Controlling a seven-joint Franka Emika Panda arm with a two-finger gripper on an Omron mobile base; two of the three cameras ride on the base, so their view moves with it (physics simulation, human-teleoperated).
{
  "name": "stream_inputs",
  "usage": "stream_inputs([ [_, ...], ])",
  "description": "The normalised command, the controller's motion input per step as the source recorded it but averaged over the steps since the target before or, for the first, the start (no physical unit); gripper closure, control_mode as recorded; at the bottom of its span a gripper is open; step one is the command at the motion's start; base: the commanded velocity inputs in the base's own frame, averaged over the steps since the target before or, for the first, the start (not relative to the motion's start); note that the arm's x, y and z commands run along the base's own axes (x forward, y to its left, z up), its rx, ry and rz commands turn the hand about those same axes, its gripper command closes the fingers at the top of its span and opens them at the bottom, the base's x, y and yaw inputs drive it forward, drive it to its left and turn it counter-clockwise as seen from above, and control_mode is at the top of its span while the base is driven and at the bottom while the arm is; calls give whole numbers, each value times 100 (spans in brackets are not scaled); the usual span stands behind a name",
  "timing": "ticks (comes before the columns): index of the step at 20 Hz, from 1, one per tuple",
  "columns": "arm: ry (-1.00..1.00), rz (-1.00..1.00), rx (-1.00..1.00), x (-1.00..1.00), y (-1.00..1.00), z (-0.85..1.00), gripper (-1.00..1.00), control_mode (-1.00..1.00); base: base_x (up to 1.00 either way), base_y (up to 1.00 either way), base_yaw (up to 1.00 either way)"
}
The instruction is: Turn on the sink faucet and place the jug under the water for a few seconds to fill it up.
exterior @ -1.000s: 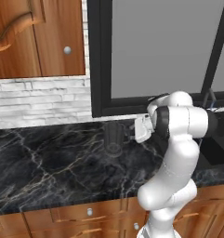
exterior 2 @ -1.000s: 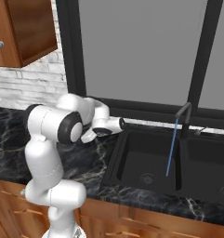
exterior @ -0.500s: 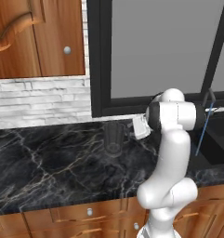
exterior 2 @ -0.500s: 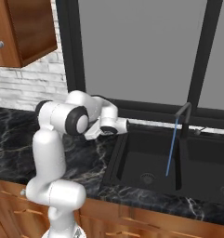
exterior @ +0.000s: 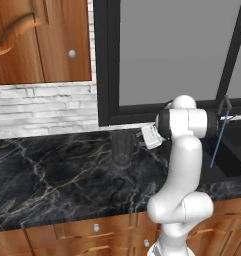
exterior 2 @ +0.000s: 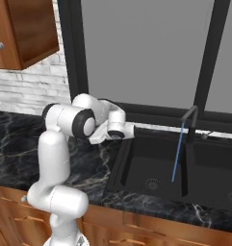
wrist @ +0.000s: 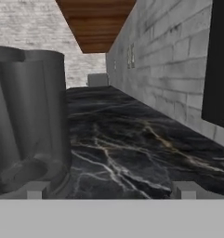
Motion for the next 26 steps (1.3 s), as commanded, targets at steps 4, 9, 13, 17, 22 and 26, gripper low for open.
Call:
stream_inputs([
  [4,0,0,0,11,28,-10,-100,-100,0,0,0],
  [9,0,0,0,8,30,-14,-100,-100,0,0,0],
  [13,1,0,0,5,29,-13,-100,-100,0,0,0],
  [17,3,0,0,0,6,0,-100,-100,0,0,0],
  [22,2,0,0,0,-5,3,-100,-100,0,0,0],
  [26,2,0,1,0,-26,12,-100,-100,0,0,0],
])
